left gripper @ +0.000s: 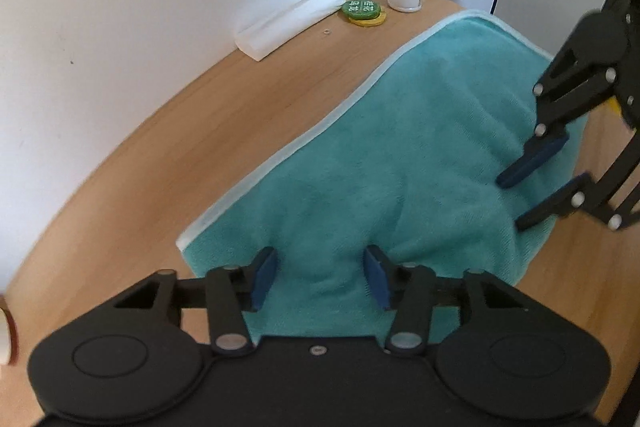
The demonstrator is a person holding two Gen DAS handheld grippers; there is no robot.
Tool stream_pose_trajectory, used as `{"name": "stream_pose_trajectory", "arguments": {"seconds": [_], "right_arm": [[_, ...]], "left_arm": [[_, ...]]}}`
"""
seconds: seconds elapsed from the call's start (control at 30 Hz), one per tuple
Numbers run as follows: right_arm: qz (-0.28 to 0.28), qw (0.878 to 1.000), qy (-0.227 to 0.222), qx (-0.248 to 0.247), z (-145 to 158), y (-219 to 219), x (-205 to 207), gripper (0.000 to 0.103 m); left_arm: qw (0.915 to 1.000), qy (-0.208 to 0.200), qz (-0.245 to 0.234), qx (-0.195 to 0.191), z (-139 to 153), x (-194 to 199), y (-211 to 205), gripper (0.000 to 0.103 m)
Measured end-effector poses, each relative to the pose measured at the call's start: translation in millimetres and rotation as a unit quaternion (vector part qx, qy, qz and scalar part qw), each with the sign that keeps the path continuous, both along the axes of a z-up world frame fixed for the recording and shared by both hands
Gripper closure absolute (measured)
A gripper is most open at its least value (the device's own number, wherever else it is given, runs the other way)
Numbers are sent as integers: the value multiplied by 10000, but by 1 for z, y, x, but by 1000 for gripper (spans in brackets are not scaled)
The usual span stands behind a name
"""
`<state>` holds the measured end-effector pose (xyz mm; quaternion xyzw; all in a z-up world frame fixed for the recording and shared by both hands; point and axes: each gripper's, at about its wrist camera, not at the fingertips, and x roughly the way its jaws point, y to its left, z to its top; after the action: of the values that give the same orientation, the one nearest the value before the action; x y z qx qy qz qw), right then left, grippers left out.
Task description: Fold towel
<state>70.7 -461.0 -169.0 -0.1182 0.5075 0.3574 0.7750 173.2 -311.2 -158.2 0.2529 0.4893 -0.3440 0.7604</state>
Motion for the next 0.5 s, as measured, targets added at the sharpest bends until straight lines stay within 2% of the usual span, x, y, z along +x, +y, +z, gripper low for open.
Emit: {"name": "stream_pose_trajectory", "arguments": {"seconds": [0.03, 0.13, 0.37, 0.5], "right_arm": [[129, 9999, -30, -65, 1, 1, -2, 75], [342, 9993, -26, -162, 3, 0, -5, 75], [349, 9988, 322, -140, 1, -4, 3, 75], [257, 9990, 349, -130, 7, -4, 6, 75]], "left_arm": [[10000, 27, 33, -35, 0, 1, 3, 46], [9999, 83, -6, -87, 1, 4, 12, 45], [9999, 89, -38, 106, 12, 7, 4, 46], [9986, 23, 434, -313, 46, 6, 18, 46]]}}
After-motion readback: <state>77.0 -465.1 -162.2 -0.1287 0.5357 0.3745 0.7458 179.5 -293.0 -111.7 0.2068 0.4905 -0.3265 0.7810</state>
